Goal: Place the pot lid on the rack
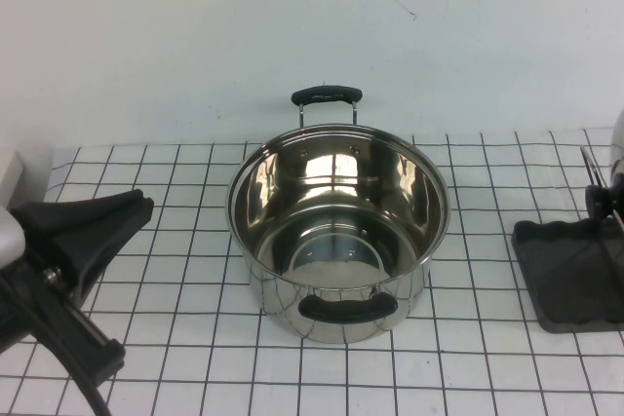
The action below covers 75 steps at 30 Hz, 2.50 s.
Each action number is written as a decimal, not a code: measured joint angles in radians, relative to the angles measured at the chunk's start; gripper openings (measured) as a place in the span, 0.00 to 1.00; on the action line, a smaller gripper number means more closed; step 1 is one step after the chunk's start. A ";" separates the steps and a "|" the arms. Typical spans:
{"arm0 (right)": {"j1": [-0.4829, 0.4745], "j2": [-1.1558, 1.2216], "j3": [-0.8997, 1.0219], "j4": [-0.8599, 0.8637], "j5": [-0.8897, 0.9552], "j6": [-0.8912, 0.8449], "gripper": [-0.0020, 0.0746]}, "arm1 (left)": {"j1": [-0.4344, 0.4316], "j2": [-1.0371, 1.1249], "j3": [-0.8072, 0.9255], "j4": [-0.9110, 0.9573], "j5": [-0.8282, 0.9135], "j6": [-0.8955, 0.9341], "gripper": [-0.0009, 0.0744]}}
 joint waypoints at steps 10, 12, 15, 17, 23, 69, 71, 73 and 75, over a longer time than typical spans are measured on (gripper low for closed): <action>-0.008 -0.016 -0.002 -0.016 0.004 0.056 0.50 | 0.000 0.000 0.000 0.018 0.016 -0.004 0.01; -0.008 -0.048 -0.002 -0.016 0.004 0.057 0.48 | 0.000 0.000 0.000 0.038 0.029 -0.017 0.01; -0.008 -0.110 -0.002 -0.020 0.009 0.057 0.44 | 0.000 0.000 0.000 0.076 0.036 -0.058 0.01; -0.008 -0.153 -0.002 -0.029 0.015 0.057 0.41 | 0.000 0.000 0.000 0.108 0.038 -0.089 0.01; -0.008 -0.266 -0.004 -0.090 0.017 0.057 0.32 | 0.000 -0.015 0.000 0.146 0.038 -0.160 0.01; 0.314 -1.253 0.836 0.352 -0.499 -0.555 0.02 | 0.000 -0.653 0.399 0.138 0.145 -0.576 0.01; 0.329 -1.253 0.851 0.357 -0.517 -0.555 0.02 | 0.000 -0.653 0.399 0.139 0.104 -0.576 0.01; 0.333 -1.253 0.866 0.358 -0.537 -0.556 0.02 | 0.000 -0.653 0.399 0.142 0.069 -0.576 0.01; 0.334 -1.253 0.876 0.358 -0.546 -0.556 0.02 | 0.000 -0.653 0.399 0.144 0.055 -0.585 0.01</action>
